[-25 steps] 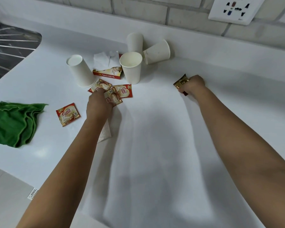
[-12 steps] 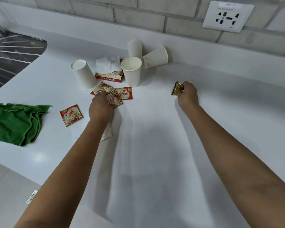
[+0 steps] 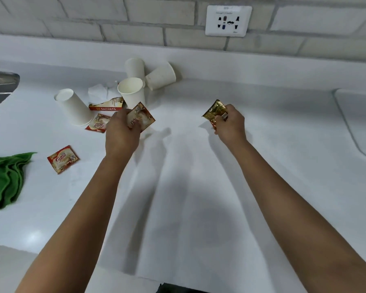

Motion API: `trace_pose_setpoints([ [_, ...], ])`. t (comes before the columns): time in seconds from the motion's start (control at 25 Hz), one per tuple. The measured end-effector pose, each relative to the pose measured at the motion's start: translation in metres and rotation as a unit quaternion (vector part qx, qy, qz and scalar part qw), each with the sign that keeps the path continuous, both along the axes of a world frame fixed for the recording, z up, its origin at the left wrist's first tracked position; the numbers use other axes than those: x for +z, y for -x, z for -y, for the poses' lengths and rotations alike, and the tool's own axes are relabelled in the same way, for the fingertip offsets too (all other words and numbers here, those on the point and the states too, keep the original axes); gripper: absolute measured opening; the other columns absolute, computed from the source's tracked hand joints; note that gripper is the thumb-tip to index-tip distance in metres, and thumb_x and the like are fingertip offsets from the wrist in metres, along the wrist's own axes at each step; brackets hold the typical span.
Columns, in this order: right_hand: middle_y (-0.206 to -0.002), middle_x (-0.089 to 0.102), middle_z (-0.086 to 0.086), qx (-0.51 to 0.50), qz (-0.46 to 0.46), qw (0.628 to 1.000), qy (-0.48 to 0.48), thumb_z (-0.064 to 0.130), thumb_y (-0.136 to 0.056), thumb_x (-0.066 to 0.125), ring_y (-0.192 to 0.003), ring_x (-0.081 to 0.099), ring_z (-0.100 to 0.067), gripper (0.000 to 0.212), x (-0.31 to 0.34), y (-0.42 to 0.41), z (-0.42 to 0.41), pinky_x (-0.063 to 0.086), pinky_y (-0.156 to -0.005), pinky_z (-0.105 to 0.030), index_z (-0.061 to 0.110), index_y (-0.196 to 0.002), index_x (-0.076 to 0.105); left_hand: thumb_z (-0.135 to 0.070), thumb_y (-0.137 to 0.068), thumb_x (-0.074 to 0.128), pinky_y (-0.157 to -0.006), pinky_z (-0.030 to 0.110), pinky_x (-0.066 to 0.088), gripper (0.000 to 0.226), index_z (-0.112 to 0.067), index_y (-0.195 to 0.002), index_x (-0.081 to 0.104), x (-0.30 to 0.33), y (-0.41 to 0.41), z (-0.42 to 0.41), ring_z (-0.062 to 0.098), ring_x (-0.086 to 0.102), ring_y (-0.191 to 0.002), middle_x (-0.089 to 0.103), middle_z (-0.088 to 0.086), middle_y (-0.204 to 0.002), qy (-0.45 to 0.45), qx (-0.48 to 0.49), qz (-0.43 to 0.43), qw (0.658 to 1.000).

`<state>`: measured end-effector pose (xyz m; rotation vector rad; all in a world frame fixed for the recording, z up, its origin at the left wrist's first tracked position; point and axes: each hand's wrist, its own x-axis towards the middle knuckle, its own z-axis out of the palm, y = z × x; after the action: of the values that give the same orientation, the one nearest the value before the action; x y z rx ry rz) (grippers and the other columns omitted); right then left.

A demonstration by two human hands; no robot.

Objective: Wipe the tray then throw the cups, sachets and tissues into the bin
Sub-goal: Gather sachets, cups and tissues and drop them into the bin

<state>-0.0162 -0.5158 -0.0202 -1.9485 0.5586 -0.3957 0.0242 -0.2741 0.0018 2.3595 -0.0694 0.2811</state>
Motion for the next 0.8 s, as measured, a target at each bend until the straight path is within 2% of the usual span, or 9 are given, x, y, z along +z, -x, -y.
trace_pose_setpoints([
  [0.08,-0.085,0.058,-0.004,-0.014,0.02,1.0,0.0,0.0,-0.084,0.052,-0.075,0.062,-0.023,0.014,0.012,0.032,0.016,0.055,-0.062,-0.035,0.012,-0.091,0.055,-0.011,-0.087,0.056,-0.072,0.026,0.04,0.026,-0.005,-0.112,0.058,0.011,0.018,0.033,0.024,0.057,-0.088,0.064,0.008,-0.1,0.068,-0.043,-0.036,0.996],
  [0.16,-0.076,0.057,0.0,-0.041,0.039,0.998,-0.003,0.001,-0.079,0.058,-0.065,0.058,-0.016,0.014,0.023,0.072,0.039,0.052,-0.053,-0.028,0.014,-0.085,0.056,-0.011,-0.088,0.056,-0.064,0.022,0.04,0.023,-0.01,-0.111,0.059,0.018,0.045,0.076,0.017,0.058,-0.076,0.064,0.001,-0.09,0.139,-0.099,-0.115,0.979],
  [0.2,-0.074,0.057,0.0,-0.053,0.043,0.998,-0.008,0.002,-0.078,0.06,-0.063,0.057,-0.017,0.014,0.027,0.09,0.05,0.052,-0.053,-0.029,0.014,-0.082,0.055,-0.011,-0.088,0.056,-0.059,0.021,0.039,0.021,-0.012,-0.109,0.059,0.02,0.059,0.095,0.014,0.057,-0.072,0.064,-0.003,-0.085,0.173,-0.13,-0.16,0.963],
  [0.32,-0.077,0.059,-0.006,-0.109,0.054,0.993,-0.005,0.005,-0.083,0.055,-0.073,0.061,-0.031,0.008,0.035,0.153,0.089,0.057,-0.066,-0.044,0.013,-0.082,0.053,-0.008,-0.088,0.055,-0.056,0.022,0.04,0.017,-0.016,-0.103,0.06,0.022,0.111,0.157,0.016,0.057,-0.071,0.065,-0.001,-0.082,0.224,-0.227,-0.267,0.909],
  [0.4,-0.08,0.059,-0.005,-0.162,0.071,0.984,0.011,0.005,-0.087,0.049,-0.076,0.061,-0.03,0.01,0.037,0.202,0.117,0.056,-0.071,-0.047,0.014,-0.087,0.053,-0.005,-0.089,0.054,-0.057,0.024,0.041,0.016,-0.018,-0.097,0.061,0.027,0.148,0.196,0.015,0.058,-0.068,0.065,0.0,-0.083,0.227,-0.283,-0.304,0.881],
  [0.52,-0.072,0.056,0.007,-0.252,0.068,0.965,0.027,0.003,-0.087,0.044,-0.067,0.057,-0.017,0.019,0.033,0.299,0.167,0.056,-0.07,-0.044,0.018,-0.087,0.054,-0.003,-0.087,0.054,-0.056,0.023,0.041,0.018,-0.018,-0.089,0.062,0.027,0.225,0.262,0.014,0.056,-0.063,0.065,0.004,-0.082,0.221,-0.351,-0.366,0.833],
  [0.68,-0.074,0.059,0.002,-0.353,0.035,0.935,0.019,0.002,-0.083,0.044,-0.069,0.059,-0.023,0.022,0.016,0.42,0.218,0.056,-0.067,-0.043,0.02,-0.085,0.057,-0.004,-0.086,0.055,-0.054,0.022,0.043,0.014,-0.015,-0.089,0.063,0.01,0.332,0.331,0.013,0.057,-0.062,0.067,0.004,-0.079,0.168,-0.426,-0.455,0.764],
  [0.8,-0.075,0.057,0.001,-0.425,-0.016,0.905,0.012,0.001,-0.083,0.043,-0.066,0.056,-0.018,0.023,-0.01,0.505,0.243,0.05,-0.06,-0.02,0.018,-0.09,0.056,-0.006,-0.089,0.053,-0.056,0.023,0.044,0.013,-0.012,-0.098,0.06,-0.006,0.41,0.379,0.014,0.06,-0.07,0.067,0.005,-0.088,0.119,-0.467,-0.486,0.729],
])
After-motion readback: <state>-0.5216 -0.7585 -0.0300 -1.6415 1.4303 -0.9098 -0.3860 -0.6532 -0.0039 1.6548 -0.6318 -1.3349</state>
